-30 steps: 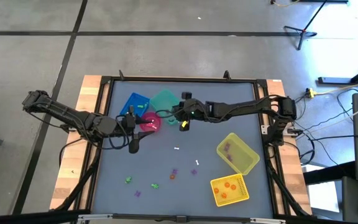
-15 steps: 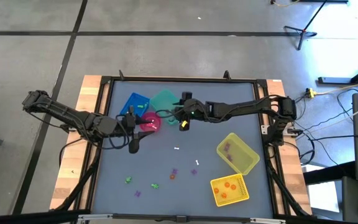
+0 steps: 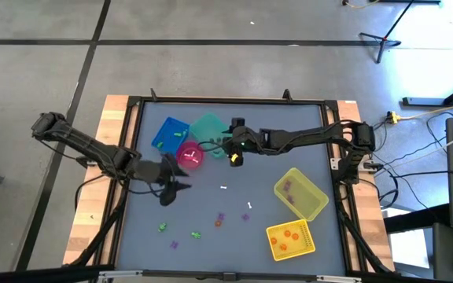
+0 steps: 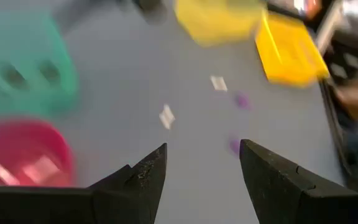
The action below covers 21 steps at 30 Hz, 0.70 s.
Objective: Sort Halloween decoration
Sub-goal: Put the green skeleton toy into the blue bin
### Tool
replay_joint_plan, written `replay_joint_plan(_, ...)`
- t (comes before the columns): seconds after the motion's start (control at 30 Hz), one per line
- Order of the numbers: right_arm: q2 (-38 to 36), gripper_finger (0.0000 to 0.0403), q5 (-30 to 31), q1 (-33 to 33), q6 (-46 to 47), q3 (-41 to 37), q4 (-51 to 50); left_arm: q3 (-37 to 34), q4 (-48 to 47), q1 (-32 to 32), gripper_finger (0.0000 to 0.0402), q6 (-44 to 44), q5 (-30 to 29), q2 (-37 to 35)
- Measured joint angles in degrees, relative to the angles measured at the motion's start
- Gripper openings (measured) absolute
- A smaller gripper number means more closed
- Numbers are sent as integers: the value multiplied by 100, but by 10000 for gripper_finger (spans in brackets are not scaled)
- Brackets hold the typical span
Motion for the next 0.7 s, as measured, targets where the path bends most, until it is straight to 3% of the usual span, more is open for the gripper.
replay_joint_plan(0.4,0,266,-9,0,2,0,-391,0,-89,-1238,182,-2766,2407,1430)
replay_joint_plan(0.7,0,266,-11,4,2,0,-387,0,-90,-1626,182,-5094,3631,1921)
